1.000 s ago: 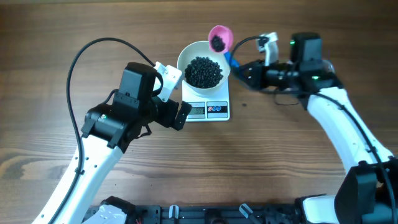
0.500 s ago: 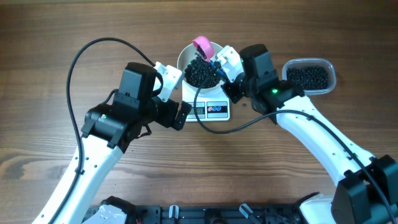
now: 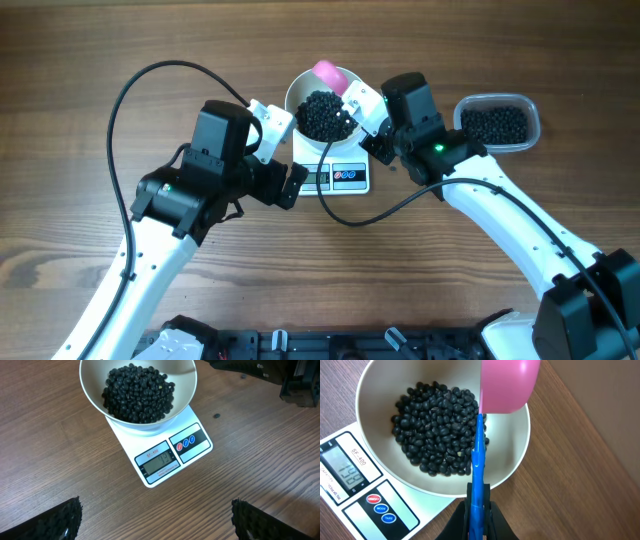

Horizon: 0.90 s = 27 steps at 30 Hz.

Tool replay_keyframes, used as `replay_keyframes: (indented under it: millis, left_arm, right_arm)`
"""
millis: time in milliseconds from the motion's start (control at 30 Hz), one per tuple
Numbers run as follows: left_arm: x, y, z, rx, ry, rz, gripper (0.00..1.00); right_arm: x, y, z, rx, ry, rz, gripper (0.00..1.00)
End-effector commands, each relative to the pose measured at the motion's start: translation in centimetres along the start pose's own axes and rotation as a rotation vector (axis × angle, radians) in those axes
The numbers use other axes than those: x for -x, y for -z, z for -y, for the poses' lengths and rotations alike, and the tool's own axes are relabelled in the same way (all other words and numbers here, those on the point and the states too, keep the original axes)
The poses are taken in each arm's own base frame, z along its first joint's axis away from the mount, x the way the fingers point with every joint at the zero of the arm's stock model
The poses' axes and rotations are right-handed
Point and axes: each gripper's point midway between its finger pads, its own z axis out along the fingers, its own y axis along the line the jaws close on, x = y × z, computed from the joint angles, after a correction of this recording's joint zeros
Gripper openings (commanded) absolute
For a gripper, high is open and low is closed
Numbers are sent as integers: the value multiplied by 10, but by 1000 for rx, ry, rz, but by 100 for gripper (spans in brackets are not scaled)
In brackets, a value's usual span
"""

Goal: Scoop item into bowl and weigh 150g on scale
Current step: 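Tip the scoop to pour beans into the bowl, then return the empty scoop right into the bean tub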

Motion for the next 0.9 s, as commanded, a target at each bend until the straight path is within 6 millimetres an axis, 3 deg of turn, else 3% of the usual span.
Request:
replay_keyframes:
  millis: [0,167,233,300,333,367,467,533,567,600,700,767,867]
  left_arm:
    - [7,3,4,-17,-1,17,100]
    - [7,3,4,-17,-1,17,100]
    - [7,3,4,-17,-1,17,100]
    - [7,3,4,-17,-1,17,100]
    - [7,3,4,-17,-1,17,100]
    - [7,3,4,-17,-1,17,100]
    - [7,3,4,-17,-1,17,100]
    - [7,3,4,-17,-1,17,100]
    - [7,3,4,-18,-1,17,100]
    - [7,3,4,-17,-1,17,100]
    - [7,3,4,-17,-1,17,100]
    - [7,3,4,-17,-1,17,100]
    - [7,3,4,-17,-1,17,100]
  right_arm:
    - [7,-1,2,-8,-140,16,4]
    - [37,2,-12,136,-593,131,4]
    - [50,8,-9,156,-702,181,4]
    - [57,26,11,100,-718,239,4]
    - [51,43,37,-3,-738,256,4]
    - [40,60,61,-114,-726,254,4]
    - [1,99,106,-336,-660,186,4]
    - [-33,120,126,-438,-604,85,4]
    - [-64,131,133,-475,-567,-20,4]
    - [-98,137,133,-474,-566,-134,5]
    - [-146,138,123,-421,-631,-292,4]
    - [-163,134,112,-334,-690,-329,5]
    - [-168,127,103,-192,-849,-268,4]
